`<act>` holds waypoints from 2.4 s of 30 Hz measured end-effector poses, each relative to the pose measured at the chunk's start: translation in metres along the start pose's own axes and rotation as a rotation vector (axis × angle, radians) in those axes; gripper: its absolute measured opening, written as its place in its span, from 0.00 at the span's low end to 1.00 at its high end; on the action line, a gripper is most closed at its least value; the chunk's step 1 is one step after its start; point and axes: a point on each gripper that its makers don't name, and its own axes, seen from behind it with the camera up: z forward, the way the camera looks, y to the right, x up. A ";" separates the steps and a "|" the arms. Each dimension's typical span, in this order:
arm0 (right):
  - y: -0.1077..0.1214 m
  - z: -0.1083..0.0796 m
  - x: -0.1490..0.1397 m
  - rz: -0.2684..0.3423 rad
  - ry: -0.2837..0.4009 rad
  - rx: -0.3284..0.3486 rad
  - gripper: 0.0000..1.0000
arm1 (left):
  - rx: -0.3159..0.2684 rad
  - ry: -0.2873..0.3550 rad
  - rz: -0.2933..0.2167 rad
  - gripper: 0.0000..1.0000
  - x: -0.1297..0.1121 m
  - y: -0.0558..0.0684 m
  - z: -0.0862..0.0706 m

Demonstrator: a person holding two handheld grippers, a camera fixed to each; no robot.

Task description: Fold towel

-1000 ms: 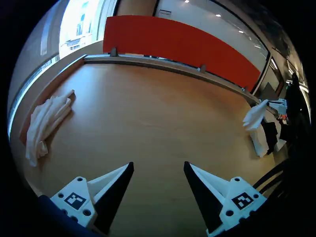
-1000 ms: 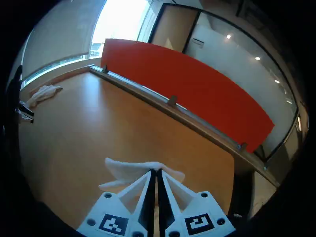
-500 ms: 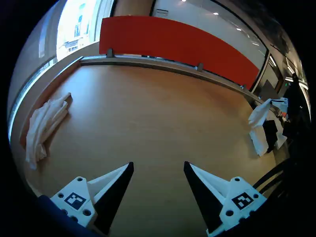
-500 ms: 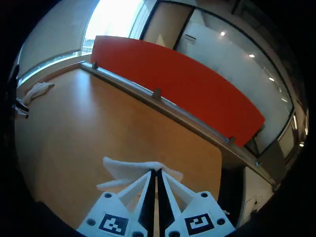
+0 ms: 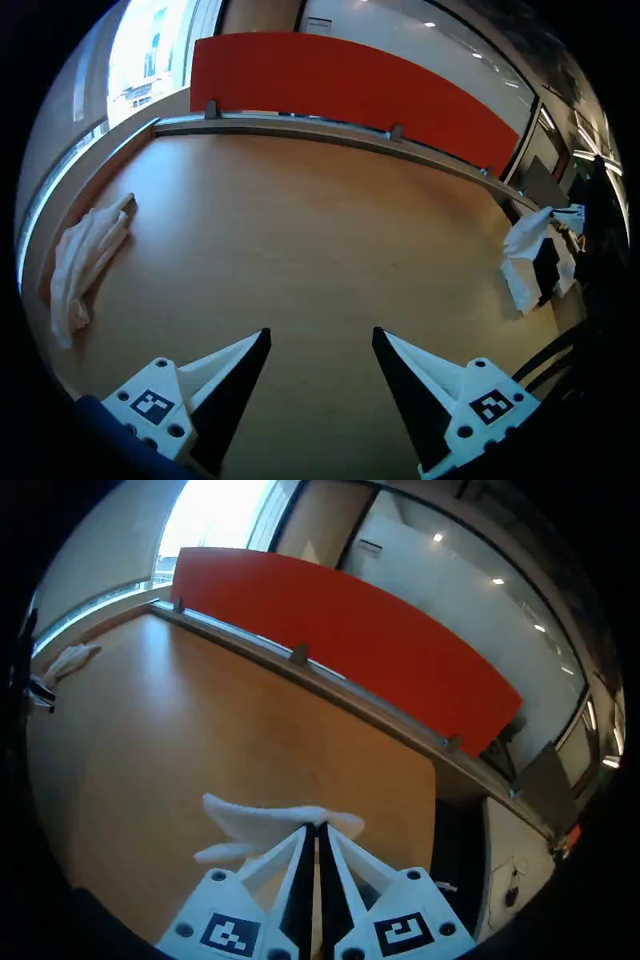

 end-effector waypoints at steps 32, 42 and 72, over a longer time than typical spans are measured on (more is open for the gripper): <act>0.000 -0.036 -0.134 0.146 -0.170 -0.066 0.03 | -0.001 -0.017 0.020 0.94 -0.009 0.001 -0.005; -0.006 -0.029 -0.173 0.197 -0.230 -0.074 0.03 | 0.005 -0.019 0.024 0.94 -0.010 0.000 -0.006; -0.013 0.006 -0.239 0.306 -0.353 -0.090 0.03 | 0.029 -0.025 0.042 0.94 -0.011 -0.004 -0.010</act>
